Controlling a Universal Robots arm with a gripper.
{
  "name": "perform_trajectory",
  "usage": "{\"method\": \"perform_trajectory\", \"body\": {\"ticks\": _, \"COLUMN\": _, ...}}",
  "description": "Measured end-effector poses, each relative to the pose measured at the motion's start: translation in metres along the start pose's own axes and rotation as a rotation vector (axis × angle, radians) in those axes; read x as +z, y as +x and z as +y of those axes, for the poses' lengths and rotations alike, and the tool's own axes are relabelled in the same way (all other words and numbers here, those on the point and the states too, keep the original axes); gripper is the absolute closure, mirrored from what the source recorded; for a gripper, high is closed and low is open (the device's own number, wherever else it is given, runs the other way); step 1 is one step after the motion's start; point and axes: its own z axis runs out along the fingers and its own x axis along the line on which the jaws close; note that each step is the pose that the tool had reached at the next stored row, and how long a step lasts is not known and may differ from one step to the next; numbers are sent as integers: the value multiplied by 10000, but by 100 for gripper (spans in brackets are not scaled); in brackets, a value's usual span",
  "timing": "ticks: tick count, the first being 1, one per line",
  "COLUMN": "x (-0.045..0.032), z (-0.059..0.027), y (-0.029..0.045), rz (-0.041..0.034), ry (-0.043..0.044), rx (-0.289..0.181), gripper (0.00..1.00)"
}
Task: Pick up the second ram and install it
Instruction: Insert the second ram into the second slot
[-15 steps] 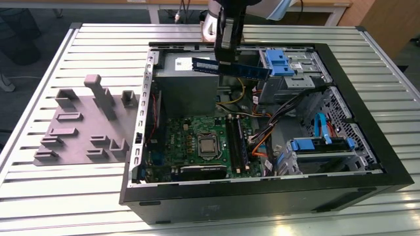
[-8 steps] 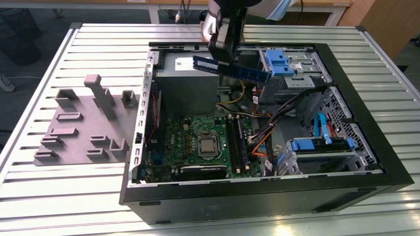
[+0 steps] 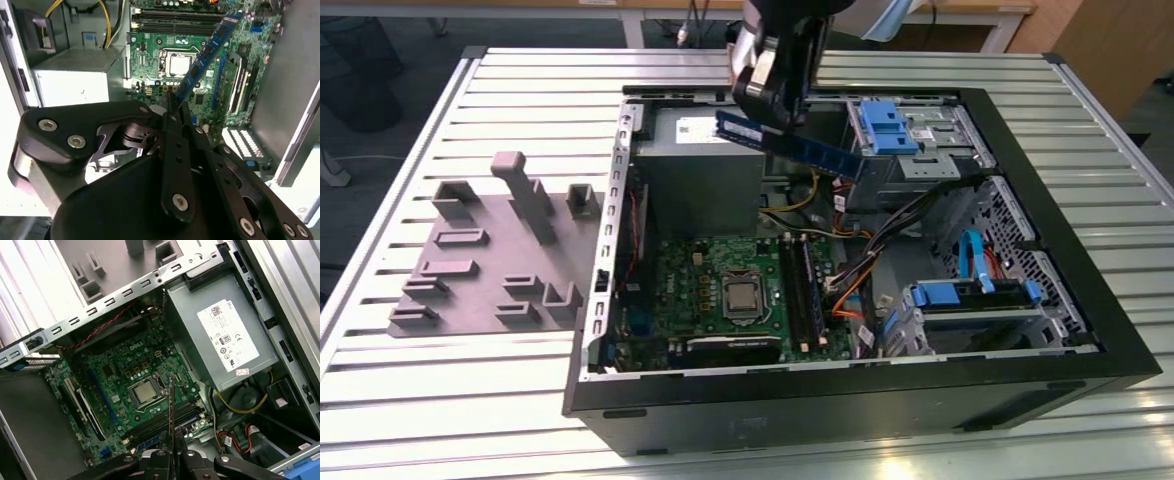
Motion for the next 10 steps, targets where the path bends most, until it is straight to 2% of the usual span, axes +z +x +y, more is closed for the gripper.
{"method": "perform_trajectory", "body": {"ticks": 10, "x": 17, "z": 0, "y": 0, "rz": 12, "ry": 8, "rx": 1624, "gripper": 86}}
